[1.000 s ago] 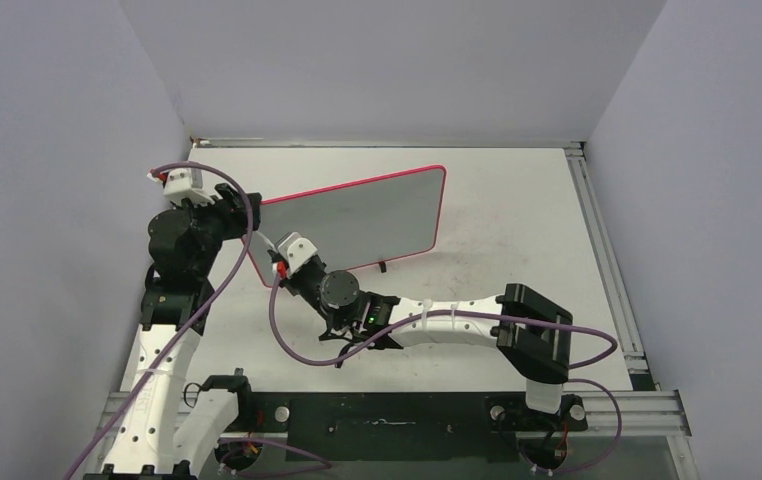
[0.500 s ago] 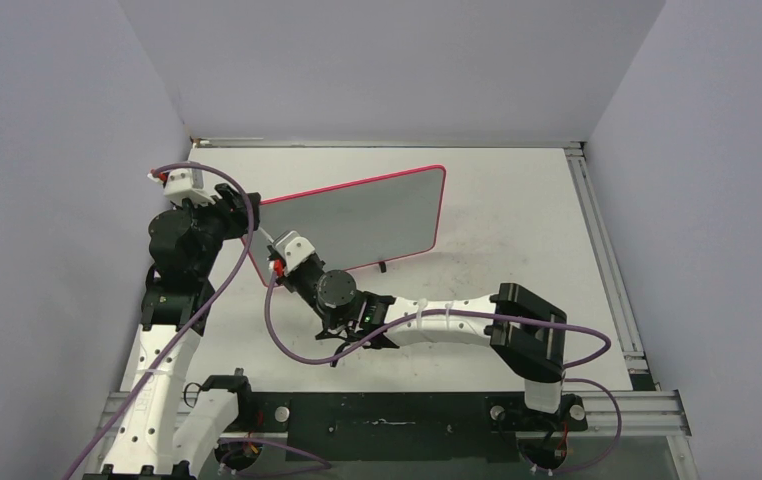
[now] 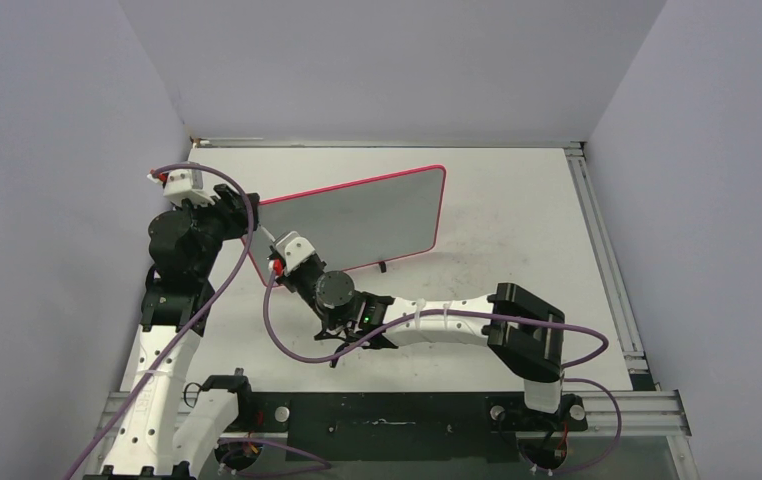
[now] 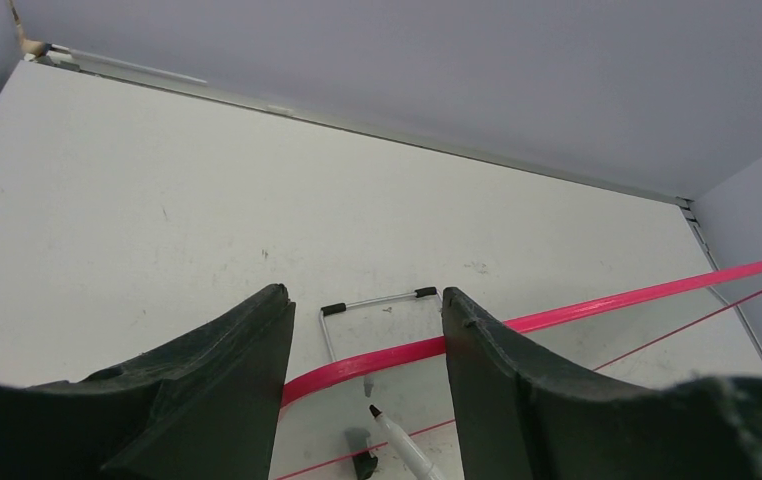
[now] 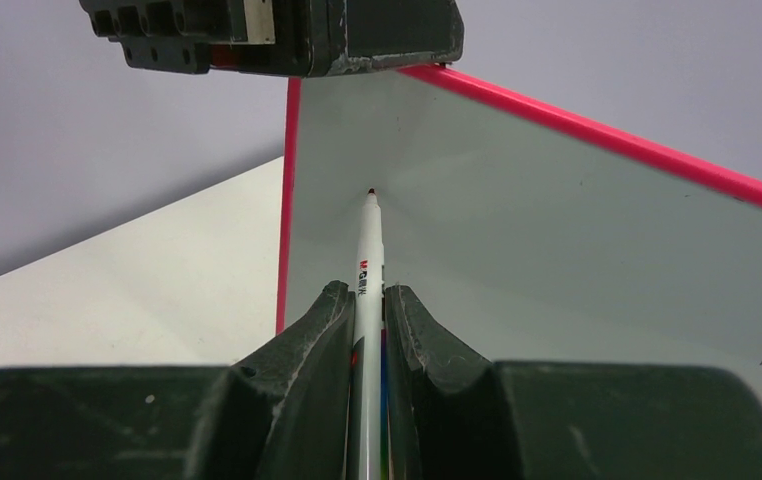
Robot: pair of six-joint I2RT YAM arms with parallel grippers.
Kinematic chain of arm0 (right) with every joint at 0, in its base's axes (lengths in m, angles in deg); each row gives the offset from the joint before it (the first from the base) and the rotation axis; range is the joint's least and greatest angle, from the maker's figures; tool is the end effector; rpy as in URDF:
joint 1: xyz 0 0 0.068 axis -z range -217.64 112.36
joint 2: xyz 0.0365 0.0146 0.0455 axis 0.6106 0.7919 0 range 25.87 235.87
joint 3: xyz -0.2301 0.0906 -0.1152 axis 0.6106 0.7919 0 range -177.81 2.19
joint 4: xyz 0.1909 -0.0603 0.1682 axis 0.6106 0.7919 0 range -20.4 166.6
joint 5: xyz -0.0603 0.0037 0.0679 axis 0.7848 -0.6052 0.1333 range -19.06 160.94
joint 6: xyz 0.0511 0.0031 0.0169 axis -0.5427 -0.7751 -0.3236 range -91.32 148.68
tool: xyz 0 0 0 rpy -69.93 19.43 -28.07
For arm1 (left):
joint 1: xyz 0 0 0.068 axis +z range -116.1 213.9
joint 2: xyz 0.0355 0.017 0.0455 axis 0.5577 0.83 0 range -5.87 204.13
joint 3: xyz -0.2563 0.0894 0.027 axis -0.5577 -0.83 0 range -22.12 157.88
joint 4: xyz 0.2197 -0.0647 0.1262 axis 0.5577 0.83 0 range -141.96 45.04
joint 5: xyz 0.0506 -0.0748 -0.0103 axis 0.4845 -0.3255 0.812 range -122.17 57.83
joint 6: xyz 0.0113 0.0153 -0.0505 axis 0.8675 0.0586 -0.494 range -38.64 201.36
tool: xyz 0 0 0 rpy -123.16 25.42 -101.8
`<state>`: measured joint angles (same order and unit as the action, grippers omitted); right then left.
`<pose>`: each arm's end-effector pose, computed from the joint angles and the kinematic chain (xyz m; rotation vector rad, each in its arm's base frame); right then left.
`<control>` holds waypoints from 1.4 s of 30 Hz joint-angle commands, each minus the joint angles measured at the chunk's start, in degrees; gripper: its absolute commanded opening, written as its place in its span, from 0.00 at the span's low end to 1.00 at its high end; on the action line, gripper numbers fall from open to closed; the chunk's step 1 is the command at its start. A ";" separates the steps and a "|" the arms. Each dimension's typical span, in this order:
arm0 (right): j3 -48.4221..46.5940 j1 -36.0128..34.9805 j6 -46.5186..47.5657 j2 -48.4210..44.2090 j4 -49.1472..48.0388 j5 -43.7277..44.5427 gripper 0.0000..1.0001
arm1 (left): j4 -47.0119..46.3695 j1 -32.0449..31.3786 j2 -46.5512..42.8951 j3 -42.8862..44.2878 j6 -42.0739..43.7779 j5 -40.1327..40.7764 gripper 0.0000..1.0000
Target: Write a sentence on the whiteboard
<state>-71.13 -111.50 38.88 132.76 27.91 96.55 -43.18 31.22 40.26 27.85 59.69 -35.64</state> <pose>0.1367 0.4175 0.2956 -0.6753 1.3056 0.5901 0.1864 -0.0107 0.3707 -0.2297 1.6542 -0.3724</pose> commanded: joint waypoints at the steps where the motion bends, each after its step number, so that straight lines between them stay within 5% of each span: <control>1: -0.37 0.35 -1.22 1.62 -0.32 0.86 0.05 | 0.10 -0.22 -0.51 -0.45 1.37 0.48 0.53; 24: 4.13 -1.28 -1.42 -2.81 -3.40 -3.64 0.05 | 0.36 -0.22 -0.69 -0.41 1.90 1.26 0.53; 42: -1.37 -0.50 3.15 0.03 -6.08 0.23 0.05 | 0.43 -0.22 -0.69 -0.60 1.81 1.09 0.53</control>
<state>-69.20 -112.57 40.91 133.02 25.51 96.15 -43.16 31.20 39.93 27.72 60.57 -35.44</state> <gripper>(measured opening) 0.149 0.534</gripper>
